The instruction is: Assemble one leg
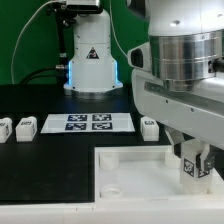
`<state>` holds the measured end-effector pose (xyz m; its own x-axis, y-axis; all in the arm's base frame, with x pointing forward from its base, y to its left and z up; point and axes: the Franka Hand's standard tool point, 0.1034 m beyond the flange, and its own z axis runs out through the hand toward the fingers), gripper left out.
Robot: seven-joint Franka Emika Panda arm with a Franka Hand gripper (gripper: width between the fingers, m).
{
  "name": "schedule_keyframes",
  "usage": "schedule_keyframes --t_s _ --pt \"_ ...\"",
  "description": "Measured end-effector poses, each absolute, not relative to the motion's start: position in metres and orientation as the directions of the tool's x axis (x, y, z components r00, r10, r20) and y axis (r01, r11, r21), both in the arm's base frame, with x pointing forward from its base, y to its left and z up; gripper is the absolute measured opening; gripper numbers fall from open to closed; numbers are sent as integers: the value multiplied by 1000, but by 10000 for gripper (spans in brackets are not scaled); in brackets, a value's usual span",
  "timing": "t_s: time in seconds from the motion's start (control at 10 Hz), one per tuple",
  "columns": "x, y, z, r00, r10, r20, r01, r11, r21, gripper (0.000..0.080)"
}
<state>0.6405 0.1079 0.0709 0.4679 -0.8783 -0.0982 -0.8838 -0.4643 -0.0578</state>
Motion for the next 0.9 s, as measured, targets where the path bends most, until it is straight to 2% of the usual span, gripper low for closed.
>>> schedule_keyframes --t_s 0.1,0.2,0.3,0.4,0.5,0.7,0.9 --pt "640 110 71 474 -875 -98 -881 -470 -58 473" --pt "639 114 71 509 -855 -98 -861 -505 -62 589" --pt "639 116 71 638 -765 -84 -770 -633 -78 589" --pt "638 120 71 727 -682 -72 -686 -722 -85 637" --pt "638 124 71 767 -638 -68 -641 -762 -88 646" --pt "639 126 73 934 -356 -31 -357 -930 -84 646" --pt "647 122 75 998 -59 -12 -59 -997 -52 648"
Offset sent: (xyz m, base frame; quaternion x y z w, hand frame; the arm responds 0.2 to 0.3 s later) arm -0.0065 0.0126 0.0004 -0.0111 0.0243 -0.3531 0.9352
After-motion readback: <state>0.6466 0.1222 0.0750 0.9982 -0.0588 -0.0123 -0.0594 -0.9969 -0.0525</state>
